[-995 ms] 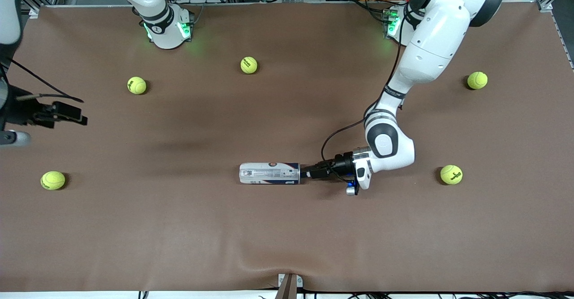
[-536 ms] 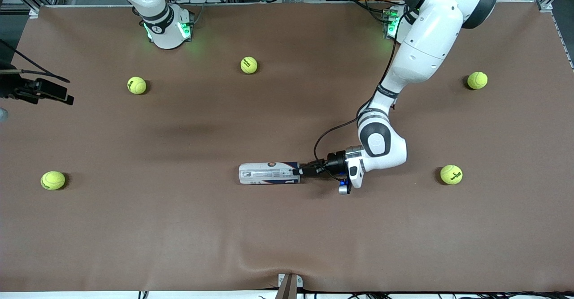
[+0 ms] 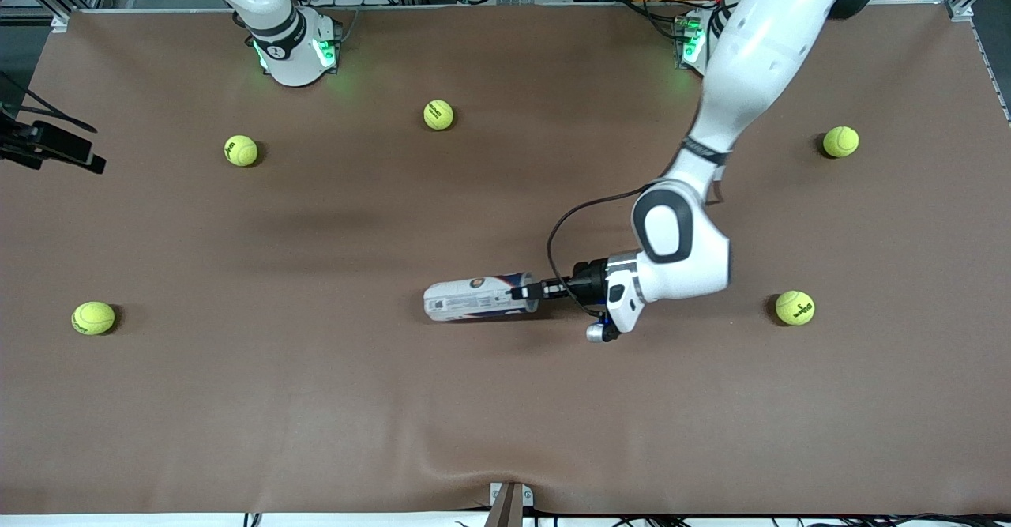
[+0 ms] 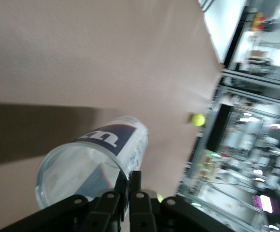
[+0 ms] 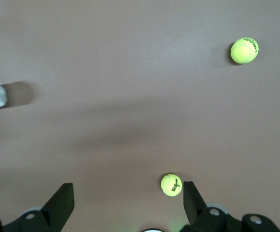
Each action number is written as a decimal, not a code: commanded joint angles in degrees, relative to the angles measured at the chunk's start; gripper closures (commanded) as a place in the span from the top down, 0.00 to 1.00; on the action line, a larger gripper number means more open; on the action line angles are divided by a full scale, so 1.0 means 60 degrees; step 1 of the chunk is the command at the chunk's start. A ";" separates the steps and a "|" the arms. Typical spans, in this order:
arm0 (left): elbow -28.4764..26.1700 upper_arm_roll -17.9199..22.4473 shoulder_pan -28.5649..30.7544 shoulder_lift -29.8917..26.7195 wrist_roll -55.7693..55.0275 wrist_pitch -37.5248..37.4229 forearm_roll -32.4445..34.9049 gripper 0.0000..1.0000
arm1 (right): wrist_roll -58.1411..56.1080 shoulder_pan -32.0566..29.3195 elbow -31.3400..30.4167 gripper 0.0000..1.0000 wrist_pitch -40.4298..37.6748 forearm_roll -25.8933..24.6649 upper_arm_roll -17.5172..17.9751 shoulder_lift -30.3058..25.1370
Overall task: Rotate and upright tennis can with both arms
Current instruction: 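Lift and tilt the can upright with the left gripper, then lower the upright can onto the table with the left gripper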
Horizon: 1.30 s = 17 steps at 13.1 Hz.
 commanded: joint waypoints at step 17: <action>0.2284 0.0319 -0.3754 -0.0470 -0.7112 -0.3562 1.2158 0.00 | -0.1060 -0.0065 0.0069 1.00 0.0070 -0.0805 0.0381 -0.0478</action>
